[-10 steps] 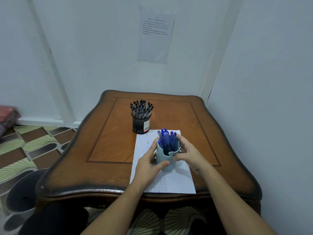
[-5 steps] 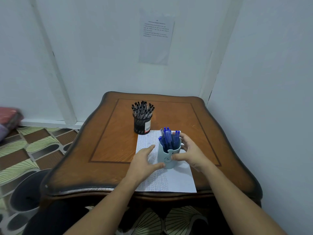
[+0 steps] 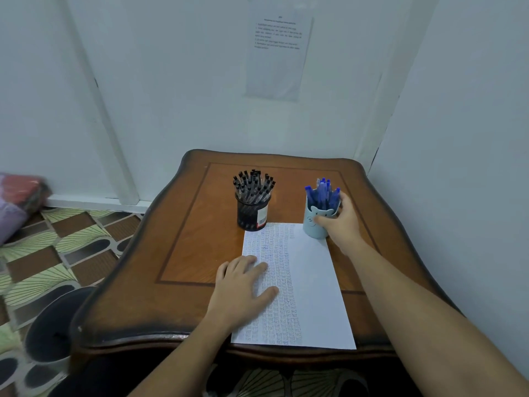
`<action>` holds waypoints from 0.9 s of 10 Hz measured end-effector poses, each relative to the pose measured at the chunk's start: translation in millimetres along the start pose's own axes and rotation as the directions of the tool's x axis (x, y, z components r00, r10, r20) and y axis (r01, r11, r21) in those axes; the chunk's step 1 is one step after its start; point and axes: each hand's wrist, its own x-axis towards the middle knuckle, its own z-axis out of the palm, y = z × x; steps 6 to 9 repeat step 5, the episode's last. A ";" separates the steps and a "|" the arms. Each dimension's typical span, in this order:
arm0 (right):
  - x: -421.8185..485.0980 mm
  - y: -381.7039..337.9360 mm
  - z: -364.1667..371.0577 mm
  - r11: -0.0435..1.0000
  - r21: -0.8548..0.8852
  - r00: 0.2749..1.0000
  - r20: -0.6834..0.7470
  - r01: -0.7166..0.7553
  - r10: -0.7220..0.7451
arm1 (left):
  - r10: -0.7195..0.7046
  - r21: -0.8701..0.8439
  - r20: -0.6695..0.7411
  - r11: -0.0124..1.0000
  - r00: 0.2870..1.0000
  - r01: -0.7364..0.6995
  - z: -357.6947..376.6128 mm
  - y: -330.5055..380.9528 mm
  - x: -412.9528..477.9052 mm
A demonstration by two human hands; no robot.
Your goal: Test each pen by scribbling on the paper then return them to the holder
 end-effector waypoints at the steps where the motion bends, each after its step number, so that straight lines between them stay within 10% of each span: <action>1: 8.4 5.5 6.7 1.000 0.002 1.000 -0.014 -0.001 0.001 | -0.008 -0.006 0.007 1.000 1.000 0.008 -0.3 -0.6 0.8; 9: -38.5 21.2 -5.1 0.991 -0.064 0.993 0.010 -0.119 0.120 | -0.009 -0.081 -0.006 0.997 1.000 0.009 -3.4 2.1 0.2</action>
